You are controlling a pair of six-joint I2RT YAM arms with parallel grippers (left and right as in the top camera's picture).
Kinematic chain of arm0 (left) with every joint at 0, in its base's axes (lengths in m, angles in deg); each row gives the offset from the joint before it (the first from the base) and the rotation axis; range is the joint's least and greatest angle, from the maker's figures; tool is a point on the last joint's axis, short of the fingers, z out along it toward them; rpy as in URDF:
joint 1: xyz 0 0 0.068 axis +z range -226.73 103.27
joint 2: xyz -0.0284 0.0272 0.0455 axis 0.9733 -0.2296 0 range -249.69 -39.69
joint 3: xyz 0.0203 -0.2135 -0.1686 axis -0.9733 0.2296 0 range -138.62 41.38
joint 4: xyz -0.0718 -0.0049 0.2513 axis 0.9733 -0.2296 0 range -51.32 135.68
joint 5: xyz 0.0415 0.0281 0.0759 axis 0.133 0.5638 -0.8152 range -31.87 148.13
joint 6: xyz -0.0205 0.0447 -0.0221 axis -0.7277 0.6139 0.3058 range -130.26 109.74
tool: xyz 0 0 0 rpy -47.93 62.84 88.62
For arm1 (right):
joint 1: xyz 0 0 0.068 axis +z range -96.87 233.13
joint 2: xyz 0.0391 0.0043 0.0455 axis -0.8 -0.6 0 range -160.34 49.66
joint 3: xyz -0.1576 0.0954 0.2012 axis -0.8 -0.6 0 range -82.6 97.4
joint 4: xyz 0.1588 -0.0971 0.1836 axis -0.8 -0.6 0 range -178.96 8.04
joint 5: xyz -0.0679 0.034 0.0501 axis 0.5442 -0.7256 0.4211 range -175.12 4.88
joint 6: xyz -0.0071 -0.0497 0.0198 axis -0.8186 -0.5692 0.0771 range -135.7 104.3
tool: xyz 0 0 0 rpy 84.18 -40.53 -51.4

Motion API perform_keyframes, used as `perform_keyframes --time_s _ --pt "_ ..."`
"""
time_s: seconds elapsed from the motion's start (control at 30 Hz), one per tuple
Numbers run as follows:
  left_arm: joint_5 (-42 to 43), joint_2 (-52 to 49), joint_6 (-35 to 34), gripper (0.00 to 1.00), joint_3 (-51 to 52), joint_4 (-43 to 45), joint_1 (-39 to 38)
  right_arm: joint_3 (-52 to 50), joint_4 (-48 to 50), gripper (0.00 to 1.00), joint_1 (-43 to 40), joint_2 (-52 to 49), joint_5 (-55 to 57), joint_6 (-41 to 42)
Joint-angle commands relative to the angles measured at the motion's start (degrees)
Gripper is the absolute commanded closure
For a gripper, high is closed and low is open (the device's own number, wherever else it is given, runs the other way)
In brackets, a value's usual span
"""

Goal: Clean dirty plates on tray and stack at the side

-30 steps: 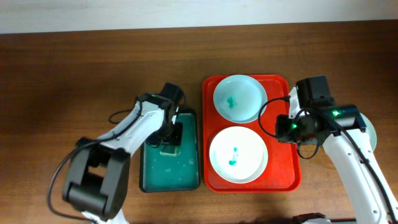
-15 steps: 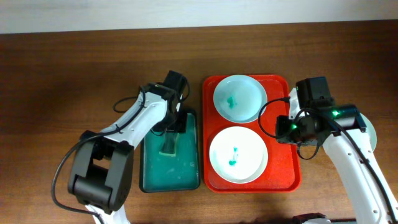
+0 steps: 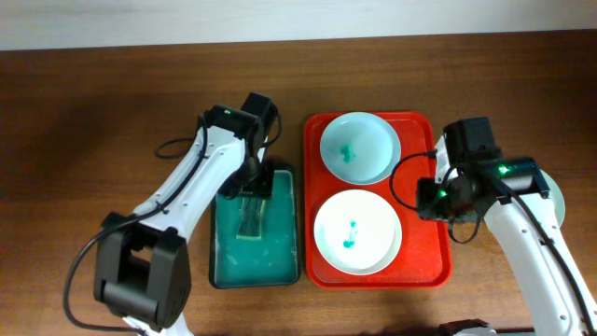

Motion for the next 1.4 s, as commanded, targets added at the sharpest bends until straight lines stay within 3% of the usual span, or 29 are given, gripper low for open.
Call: perform_keyframes --time_s 0.0,0.1,0.13,0.17,0.2,0.23,0.37,0.53,0.6,0.63,0.9,0.93,1.0,1.07,1.13,1.3,1.37 --pt "0.04 0.85 -0.61 0.48 2.95 -0.76 -0.09 -1.07 -2.4 0.66 -0.28 0.22 0.92 0.81" --pt "3.08 0.85 -1.25 0.55 12.09 8.13 -0.13 -8.04 2.67 0.65 -0.28 0.13 -2.4 1.29" --pt "3.93 0.85 -1.25 0.64 14.93 12.17 -0.11 -10.16 5.64 0.65 -0.28 -0.09 -3.52 1.05" --pt "3.89 0.85 -1.25 0.87 17.55 16.35 -0.11 -12.0 8.55 0.65 -0.28 -0.5 -3.48 1.05" --pt "3.89 0.85 -1.25 0.98 18.25 17.59 -0.11 -12.28 9.38 0.65 -0.28 -0.92 -3.5 1.07" --pt "3.89 0.85 -1.25 1.0 18.34 18.05 -0.11 -12.28 9.92 0.65 -0.28 -1.77 -3.48 1.05" --pt "3.87 1.49 -1.18 1.0 17.51 16.65 -0.07 -12.28 11.19 0.65 -0.28 -6.23 -3.5 1.03" --pt "-1.27 12.41 -0.09 1.0 9.77 10.49 -0.07 -12.28 14.23 0.66 -3.17 -9.7 -5.66 -0.68" --pt "-1.01 16.46 -0.09 1.0 8.74 9.99 -0.07 -12.28 14.8 0.65 -6.86 -10.78 -15.89 -10.69" --pt "-0.96 17.14 -0.09 1.0 8.74 9.79 -0.13 -12.31 14.64 0.64 -7.32 -11.76 -18.34 -11.58" --pt "6.51 17.14 -0.11 1.0 8.74 10.32 -0.26 -17.7 23.76 0.66 -5.14 -18.91 -17.97 -9.07" --pt "6.93 17.14 -0.11 1.0 8.74 10.78 -0.87 -18.99 25.62 0.7 -3.72 -18.91 -16.02 -6.69" --pt "8.39 17.07 -0.13 1.0 8.74 13.14 -4.2 -21.09 28.41 0.85 -1.2 -18.91 -4.83 2.91" --pt "8.46 16.15 -0.17 1.0 8.76 15.89 -8.11 -21.11 28.13 0.96 -1.11 -18.91 -4.11 3.74" --pt "9.29 12.92 -0.2 1.0 8.76 19.61 -12.74 -21.11 28.0 0.96 -1.11 -18.91 -4.46 3.72" --pt "23.85 -0.39 -3.26 1.0 8.76 32.24 -20.72 -21.11 26.99 0.96 -1.11 -18.91 -4.46 3.69" --pt "24.33 -4.31 -3.65 1.0 8.74 36.59 -22.38 -21.11 27.04 0.96 -1.11 -18.91 -4.46 3.69"
